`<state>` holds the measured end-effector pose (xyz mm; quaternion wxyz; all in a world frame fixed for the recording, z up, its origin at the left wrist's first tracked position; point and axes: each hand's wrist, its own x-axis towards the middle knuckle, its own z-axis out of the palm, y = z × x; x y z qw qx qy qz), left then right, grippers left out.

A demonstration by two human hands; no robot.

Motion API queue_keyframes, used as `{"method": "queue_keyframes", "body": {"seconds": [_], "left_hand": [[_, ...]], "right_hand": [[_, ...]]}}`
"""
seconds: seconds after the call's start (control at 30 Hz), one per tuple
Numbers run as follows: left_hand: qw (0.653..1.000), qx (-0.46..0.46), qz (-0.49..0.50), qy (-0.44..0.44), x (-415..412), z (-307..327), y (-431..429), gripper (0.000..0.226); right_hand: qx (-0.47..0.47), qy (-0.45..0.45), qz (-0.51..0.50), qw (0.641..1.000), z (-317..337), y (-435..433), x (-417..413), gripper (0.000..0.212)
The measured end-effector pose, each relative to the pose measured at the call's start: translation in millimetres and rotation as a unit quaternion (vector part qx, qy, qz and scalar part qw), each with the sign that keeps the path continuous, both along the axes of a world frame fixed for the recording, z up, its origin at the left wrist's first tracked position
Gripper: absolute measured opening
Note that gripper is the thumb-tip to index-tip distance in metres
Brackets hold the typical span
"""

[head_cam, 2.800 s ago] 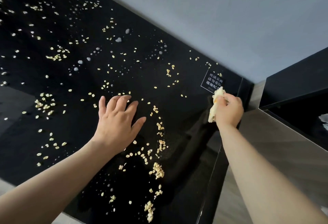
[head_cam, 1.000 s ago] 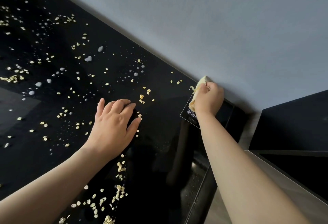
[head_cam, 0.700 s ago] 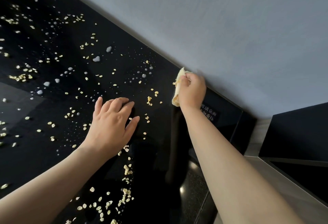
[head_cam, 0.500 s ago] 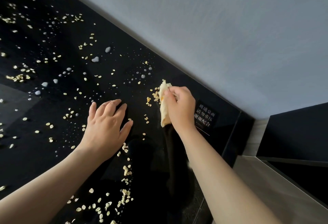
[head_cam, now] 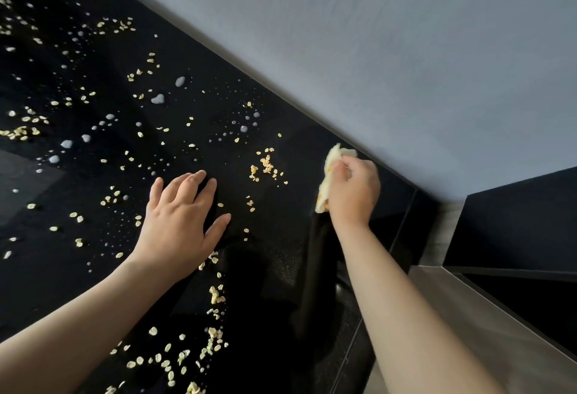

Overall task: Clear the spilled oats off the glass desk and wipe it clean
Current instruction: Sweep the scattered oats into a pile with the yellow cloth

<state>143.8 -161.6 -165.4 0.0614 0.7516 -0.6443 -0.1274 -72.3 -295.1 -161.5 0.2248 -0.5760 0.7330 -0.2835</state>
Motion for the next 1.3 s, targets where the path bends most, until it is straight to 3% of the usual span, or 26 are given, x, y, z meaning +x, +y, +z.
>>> {"method": "queue_keyframes", "body": {"seconds": [0.17,0.3,0.4,0.6,0.73,0.87,1.0,1.13,1.3], "left_hand": [[1.0,0.01,-0.012,-0.012,2,2,-1,0.071],[1.0,0.014,-0.017,-0.014,3,2,-1,0.069],[1.0,0.012,-0.019,-0.015,3,1,-1,0.069],[1.0,0.015,-0.023,-0.01,2,-2,3,0.07],[0.999,0.025,-0.031,-0.006,5,0,6,0.07],[0.999,0.011,-0.038,0.024,12,8,4,0.071],[0.999,0.015,-0.04,0.034,15,15,-1,0.055],[0.997,0.029,-0.057,0.04,19,11,7,0.07],[0.999,-0.003,-0.051,0.006,39,7,11,0.077]], "right_hand": [[0.025,-0.044,0.152,0.987,-3,47,36,0.013],[0.006,-0.085,0.109,0.99,4,66,26,0.01],[-0.042,-0.047,0.065,0.996,10,41,8,0.01],[-0.033,0.033,0.046,0.998,-10,36,16,0.013],[-0.051,-0.011,0.132,0.99,-13,96,37,0.008],[-0.006,-0.127,0.063,0.99,5,106,36,0.007],[-0.044,-0.046,0.057,0.996,13,47,28,0.012],[-0.027,0.051,0.067,0.996,-6,18,33,0.021],[-0.081,0.027,0.153,0.985,-17,83,62,0.011]]}}
